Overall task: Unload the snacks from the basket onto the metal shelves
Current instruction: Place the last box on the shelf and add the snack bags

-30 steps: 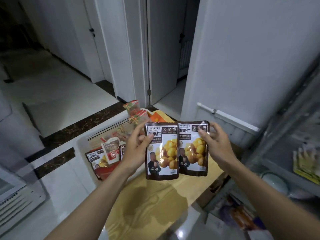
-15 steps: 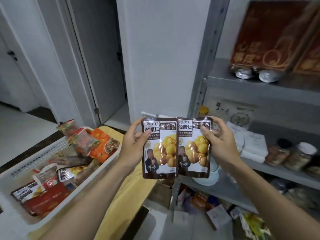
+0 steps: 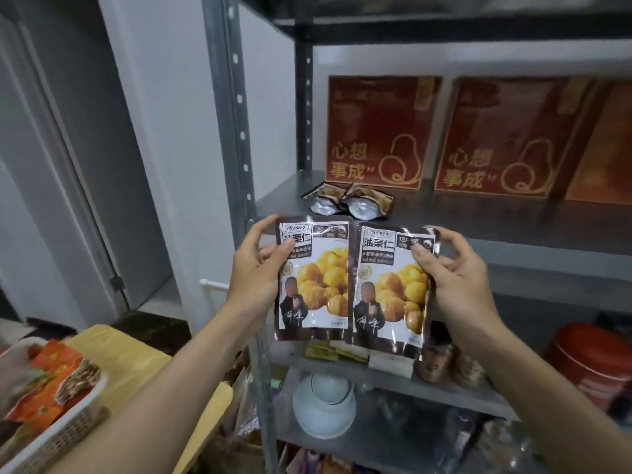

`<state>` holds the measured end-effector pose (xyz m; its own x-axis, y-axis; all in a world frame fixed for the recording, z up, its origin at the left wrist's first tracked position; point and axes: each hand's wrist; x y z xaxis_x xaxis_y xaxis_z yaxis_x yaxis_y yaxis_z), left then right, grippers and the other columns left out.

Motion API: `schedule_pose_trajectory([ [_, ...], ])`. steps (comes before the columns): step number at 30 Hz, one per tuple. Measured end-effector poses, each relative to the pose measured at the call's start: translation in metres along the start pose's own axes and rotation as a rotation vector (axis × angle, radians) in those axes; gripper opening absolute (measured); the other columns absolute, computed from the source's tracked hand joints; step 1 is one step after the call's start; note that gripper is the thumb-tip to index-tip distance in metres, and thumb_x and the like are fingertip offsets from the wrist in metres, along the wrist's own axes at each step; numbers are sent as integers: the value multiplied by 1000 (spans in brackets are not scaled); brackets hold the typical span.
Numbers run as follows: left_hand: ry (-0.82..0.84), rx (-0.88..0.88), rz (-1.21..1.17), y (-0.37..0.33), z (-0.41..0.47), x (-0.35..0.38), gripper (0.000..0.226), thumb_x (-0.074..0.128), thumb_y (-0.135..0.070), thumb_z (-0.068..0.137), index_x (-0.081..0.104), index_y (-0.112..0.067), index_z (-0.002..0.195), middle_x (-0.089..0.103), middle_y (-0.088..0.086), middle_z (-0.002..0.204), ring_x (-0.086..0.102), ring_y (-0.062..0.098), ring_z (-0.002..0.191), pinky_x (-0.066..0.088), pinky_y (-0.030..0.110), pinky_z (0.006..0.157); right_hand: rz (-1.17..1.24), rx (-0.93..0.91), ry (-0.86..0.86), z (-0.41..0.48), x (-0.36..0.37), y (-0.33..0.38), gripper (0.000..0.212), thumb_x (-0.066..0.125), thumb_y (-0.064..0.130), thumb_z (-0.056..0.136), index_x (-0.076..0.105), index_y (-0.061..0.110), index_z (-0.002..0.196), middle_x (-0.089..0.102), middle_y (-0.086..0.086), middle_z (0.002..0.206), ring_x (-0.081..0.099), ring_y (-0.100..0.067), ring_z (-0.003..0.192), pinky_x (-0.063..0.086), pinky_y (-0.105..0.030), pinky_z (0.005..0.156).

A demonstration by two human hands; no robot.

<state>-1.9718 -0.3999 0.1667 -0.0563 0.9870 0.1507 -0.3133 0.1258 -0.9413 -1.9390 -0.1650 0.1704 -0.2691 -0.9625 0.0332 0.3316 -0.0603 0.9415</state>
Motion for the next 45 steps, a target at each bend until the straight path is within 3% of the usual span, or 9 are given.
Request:
schedule_pose_trajectory([
  [6, -26, 38, -66, -27, 73, 49, 33, 57, -11, 97, 55, -25, 127, 76, 8, 90, 71, 19, 66, 57, 37, 61, 77, -42, -155, 83, -23, 18, 18, 69, 19, 90, 60, 32, 99, 73, -7, 87, 69, -24, 83, 54, -49, 85],
  [9, -52, 4, -55, -35, 115, 62, 30, 57, -12, 97, 56, -24, 124, 77, 4, 90, 73, 23, 73, 61, 36, 60, 110, -6, -197, 121, -21, 19, 18, 68, 14, 91, 60, 29, 98, 73, -3, 90, 69, -26, 86, 54, -50, 84],
  [14, 8, -55, -36, -32, 175, 76, 26, 56, -7, 97, 57, -17, 121, 74, 9, 88, 74, 20, 67, 58, 33, 52, 162, 135, -222, 174, -16, 9, 23, 66, 11, 92, 60, 16, 114, 71, -16, 95, 68, -28, 77, 57, -46, 72],
  [17, 34, -64, 101, -23, 207, 81, 30, 59, -7, 95, 59, -13, 125, 73, 11, 96, 73, 27, 79, 61, 40, 69, 94, 184, -226, 202, -13, 0, 26, 67, 13, 92, 61, 13, 117, 71, -17, 97, 68, -26, 75, 55, -33, 60],
  [23, 121, -91, 236, -1, 239, 83, 14, 61, -4, 93, 70, -4, 104, 68, -1, 61, 63, 16, 57, 52, 20, 50, -35, 233, -237, 226, -10, -21, 24, 66, 13, 92, 57, 6, 114, 72, -18, 90, 63, -25, 61, 42, -21, 36],
  [27, 161, -96, 349, 16, 246, 86, 9, 72, -17, 87, 76, -20, 80, 76, 0, 78, 72, 18, 79, 58, 35, 83, -171, 222, -270, 230, -10, -29, 33, 69, 11, 90, 53, 8, 119, 72, -15, 95, 70, -31, 71, 56, -37, 60],
  [35, 177, -156, 333, 22, 249, 88, 28, 75, -38, 71, 78, -12, 81, 76, 3, 79, 74, 21, 81, 56, 45, 90, -350, 163, -340, 234, -15, -39, 18, 74, 9, 83, 66, 13, 99, 68, -6, 100, 65, -24, 98, 53, -41, 93],
  [41, 308, -176, 388, 17, 247, 91, 36, 83, -35, 67, 77, -16, 97, 77, -1, 87, 74, 18, 86, 55, 40, 93, -315, 156, -346, 232, -15, -36, 17, 73, 12, 85, 68, 11, 100, 68, -6, 99, 63, -19, 91, 48, -29, 79],
  [45, 316, -194, 459, 16, 253, 89, 73, 86, -46, 49, 71, -15, 112, 76, -2, 96, 72, 15, 92, 54, 36, 94, -296, 156, -328, 231, -15, -35, 13, 73, 13, 85, 68, 11, 97, 67, -2, 91, 60, -8, 79, 44, -22, 65],
])
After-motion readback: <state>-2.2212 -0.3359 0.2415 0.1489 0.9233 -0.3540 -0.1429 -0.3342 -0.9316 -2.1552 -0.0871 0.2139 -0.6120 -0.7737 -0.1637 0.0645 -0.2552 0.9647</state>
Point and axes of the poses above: each hand's wrist, its own z-axis towards the middle knuckle, its own x-axis out of the palm, y = z × x
